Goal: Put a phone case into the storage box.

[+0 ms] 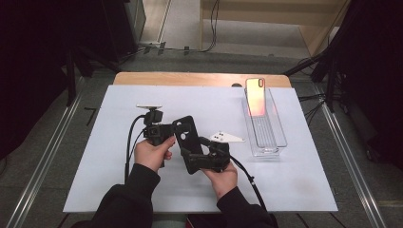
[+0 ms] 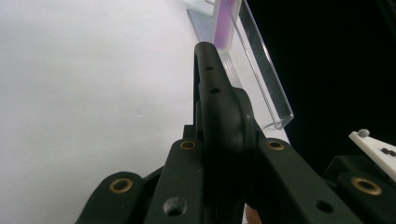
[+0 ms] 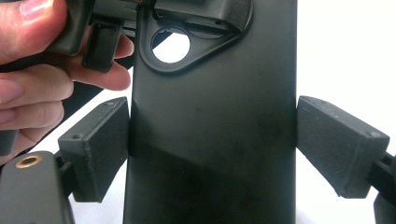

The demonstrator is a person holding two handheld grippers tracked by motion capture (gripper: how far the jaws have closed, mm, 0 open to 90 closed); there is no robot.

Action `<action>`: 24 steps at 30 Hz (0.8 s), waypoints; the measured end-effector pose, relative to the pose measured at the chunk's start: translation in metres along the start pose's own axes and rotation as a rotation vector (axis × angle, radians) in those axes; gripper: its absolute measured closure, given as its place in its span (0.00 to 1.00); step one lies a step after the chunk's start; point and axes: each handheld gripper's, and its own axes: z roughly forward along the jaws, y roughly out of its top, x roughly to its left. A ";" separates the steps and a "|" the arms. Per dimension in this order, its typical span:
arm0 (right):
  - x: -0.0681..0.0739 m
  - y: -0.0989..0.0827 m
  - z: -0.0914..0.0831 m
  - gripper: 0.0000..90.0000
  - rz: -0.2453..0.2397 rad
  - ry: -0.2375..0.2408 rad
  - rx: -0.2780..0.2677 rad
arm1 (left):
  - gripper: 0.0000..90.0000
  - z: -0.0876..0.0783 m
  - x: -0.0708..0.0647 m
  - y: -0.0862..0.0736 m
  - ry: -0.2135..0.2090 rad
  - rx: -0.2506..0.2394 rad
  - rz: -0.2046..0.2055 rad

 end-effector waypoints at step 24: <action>-0.016 0.020 -0.017 0.00 -0.101 0.038 0.158 | 0.94 -0.012 -0.013 -0.005 0.065 -0.112 0.177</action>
